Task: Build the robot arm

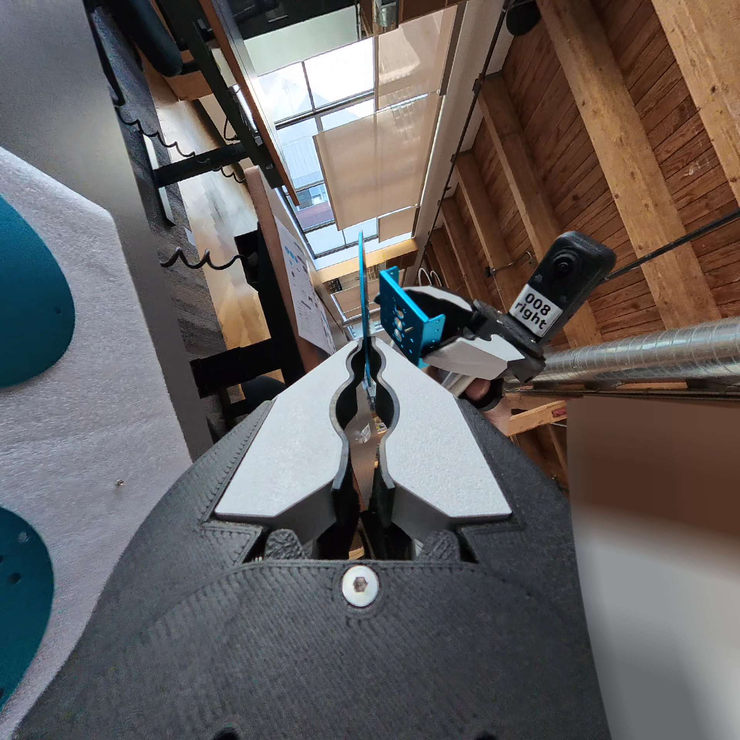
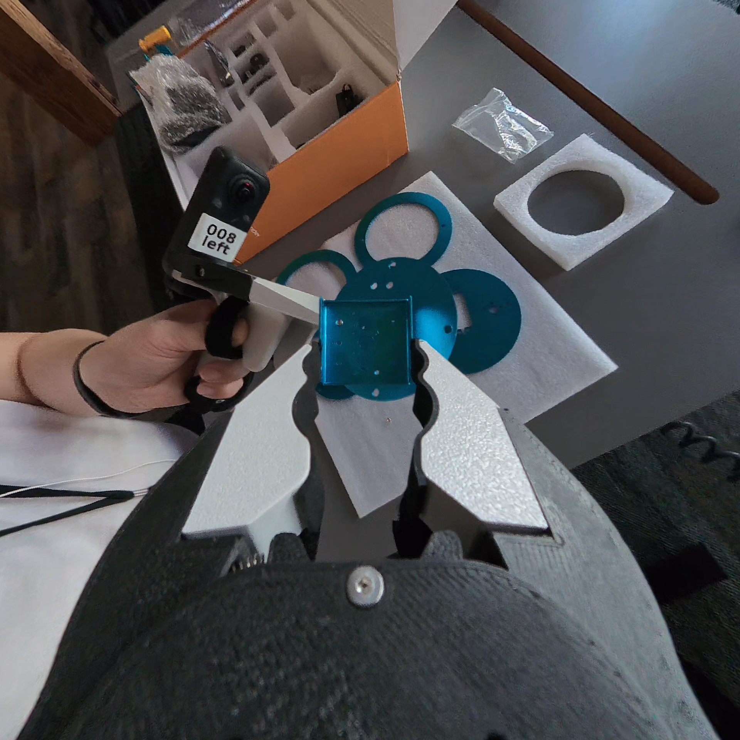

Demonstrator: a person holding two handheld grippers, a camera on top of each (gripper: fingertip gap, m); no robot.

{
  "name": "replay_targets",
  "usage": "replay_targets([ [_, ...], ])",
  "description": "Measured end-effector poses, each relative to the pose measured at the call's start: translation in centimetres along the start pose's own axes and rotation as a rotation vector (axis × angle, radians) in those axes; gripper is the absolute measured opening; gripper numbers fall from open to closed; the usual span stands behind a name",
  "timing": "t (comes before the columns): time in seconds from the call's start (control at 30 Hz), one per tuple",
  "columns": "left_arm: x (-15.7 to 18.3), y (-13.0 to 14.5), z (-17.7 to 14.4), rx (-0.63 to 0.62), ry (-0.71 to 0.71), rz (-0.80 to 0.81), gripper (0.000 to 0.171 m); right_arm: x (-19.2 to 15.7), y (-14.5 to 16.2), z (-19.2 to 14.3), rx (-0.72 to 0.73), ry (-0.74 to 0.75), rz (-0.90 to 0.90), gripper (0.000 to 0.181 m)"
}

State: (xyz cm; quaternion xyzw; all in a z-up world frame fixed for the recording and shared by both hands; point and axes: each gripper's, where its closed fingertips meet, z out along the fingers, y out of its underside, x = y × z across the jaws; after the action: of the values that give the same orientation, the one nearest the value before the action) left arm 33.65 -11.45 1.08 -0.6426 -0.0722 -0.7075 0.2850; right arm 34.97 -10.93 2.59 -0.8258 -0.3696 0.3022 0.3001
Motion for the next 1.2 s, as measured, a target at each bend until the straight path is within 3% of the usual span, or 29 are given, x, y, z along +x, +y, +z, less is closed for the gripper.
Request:
replay_targets([
  [0.6, 1.1, -0.7, 0.1, 0.036, -0.041, -0.049, 0.0, 0.5, -1.5, 0.9, -0.136, 0.166, -0.096, 0.044],
  [1.2, 1.4, -0.3, 0.0, 0.054, -0.038, -0.071, 0.0, 0.3, -1.1, 1.0, -0.168, 0.2, -0.117, 0.044],
])
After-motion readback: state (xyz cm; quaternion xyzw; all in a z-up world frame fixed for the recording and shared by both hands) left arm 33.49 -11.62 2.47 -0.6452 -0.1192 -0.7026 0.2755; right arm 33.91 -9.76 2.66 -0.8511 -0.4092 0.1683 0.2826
